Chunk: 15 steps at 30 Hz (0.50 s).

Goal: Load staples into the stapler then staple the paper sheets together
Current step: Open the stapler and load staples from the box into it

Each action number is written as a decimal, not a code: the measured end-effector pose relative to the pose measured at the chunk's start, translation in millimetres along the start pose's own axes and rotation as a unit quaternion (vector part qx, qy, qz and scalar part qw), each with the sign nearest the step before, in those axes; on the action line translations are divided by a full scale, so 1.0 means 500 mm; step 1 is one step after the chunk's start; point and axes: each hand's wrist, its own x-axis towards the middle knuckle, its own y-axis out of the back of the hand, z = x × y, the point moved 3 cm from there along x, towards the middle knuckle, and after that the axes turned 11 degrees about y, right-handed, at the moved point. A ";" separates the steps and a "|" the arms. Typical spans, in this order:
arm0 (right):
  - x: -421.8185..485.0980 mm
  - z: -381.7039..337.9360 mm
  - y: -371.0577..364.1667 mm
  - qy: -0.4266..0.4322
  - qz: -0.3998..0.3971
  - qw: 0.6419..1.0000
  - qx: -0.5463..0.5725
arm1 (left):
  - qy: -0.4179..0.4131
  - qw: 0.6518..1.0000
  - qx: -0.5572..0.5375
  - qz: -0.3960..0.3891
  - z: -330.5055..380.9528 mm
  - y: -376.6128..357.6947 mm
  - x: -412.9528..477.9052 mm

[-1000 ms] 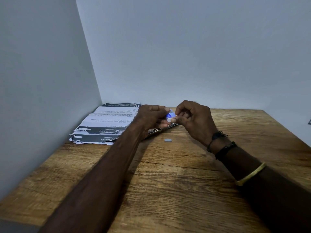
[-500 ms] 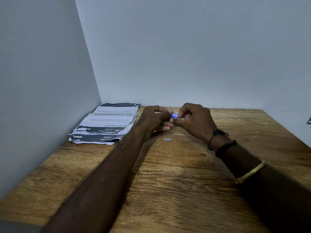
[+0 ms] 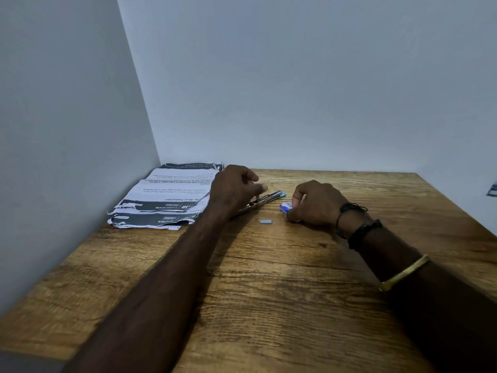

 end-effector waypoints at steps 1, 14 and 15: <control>0.000 0.001 0.000 -0.008 -0.004 1.000 0.002 | 0.000 1.000 0.021 -0.015 -0.002 -0.004 0.001; -0.011 -0.069 -0.036 0.220 -0.050 0.974 0.008 | 0.021 0.989 0.139 -0.051 -0.010 -0.029 -0.017; -0.009 -0.067 -0.040 0.220 -0.052 0.974 0.012 | 0.016 0.989 0.140 -0.050 -0.009 -0.031 -0.018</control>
